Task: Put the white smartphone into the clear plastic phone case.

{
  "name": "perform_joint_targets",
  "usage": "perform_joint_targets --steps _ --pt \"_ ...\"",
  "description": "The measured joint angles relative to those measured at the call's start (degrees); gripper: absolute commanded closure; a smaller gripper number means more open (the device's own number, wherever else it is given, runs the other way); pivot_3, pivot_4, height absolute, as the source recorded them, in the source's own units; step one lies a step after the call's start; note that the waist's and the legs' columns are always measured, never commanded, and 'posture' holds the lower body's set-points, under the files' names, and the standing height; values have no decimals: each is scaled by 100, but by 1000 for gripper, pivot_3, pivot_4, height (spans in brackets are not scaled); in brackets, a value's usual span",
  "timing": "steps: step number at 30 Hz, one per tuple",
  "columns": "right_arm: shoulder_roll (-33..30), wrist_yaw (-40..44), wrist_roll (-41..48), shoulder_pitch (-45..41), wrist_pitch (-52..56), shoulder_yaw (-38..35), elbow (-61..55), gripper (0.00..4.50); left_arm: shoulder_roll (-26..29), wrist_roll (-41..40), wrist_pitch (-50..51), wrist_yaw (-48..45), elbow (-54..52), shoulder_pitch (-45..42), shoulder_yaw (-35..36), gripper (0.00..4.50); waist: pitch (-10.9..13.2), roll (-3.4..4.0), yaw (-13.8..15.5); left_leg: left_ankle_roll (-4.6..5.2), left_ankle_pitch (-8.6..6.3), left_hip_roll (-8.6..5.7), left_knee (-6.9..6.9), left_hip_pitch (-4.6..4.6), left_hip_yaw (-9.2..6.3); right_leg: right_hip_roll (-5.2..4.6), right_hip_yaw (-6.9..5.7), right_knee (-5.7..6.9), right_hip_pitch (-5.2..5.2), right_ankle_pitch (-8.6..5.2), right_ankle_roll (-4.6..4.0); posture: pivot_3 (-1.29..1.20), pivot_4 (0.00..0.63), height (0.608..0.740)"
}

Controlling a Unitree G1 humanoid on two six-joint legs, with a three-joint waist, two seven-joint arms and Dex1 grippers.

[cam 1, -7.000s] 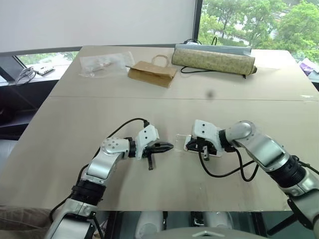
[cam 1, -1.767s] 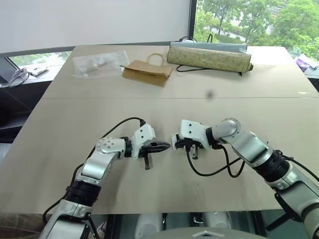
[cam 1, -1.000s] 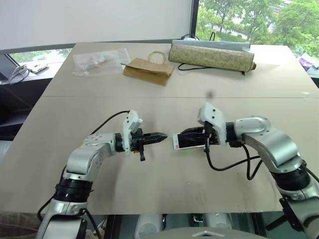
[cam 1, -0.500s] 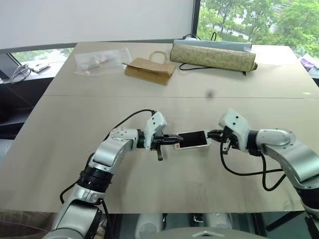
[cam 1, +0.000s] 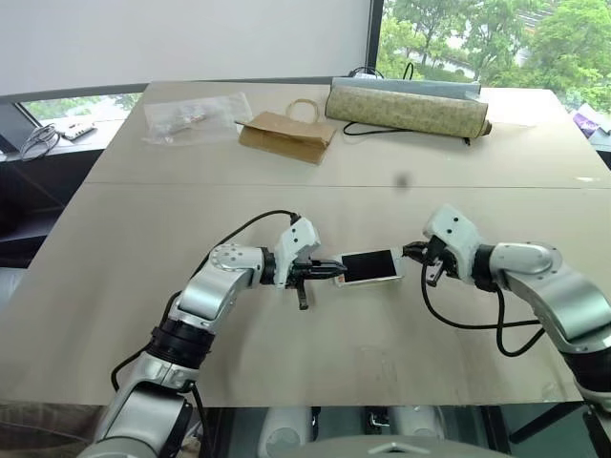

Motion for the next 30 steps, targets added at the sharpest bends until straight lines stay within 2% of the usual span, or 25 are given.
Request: perform_joint_targets --steps 9,30 --pt "-141 294 -231 -41 -116 420 92 4414 -79 -3 -82 112 -55 125 99 4500 0 0 -2 0 0 0 2 0 -1 0 0 2 0 1 -2 0 150 740" --pt "-44 470 -330 -165 -43 490 67 4414 -60 104 -234 136 -67 163 82 4500 -4 -1 -40 0 0 3 4 5 0 7 2 7 1 9 -14 0 150 740"
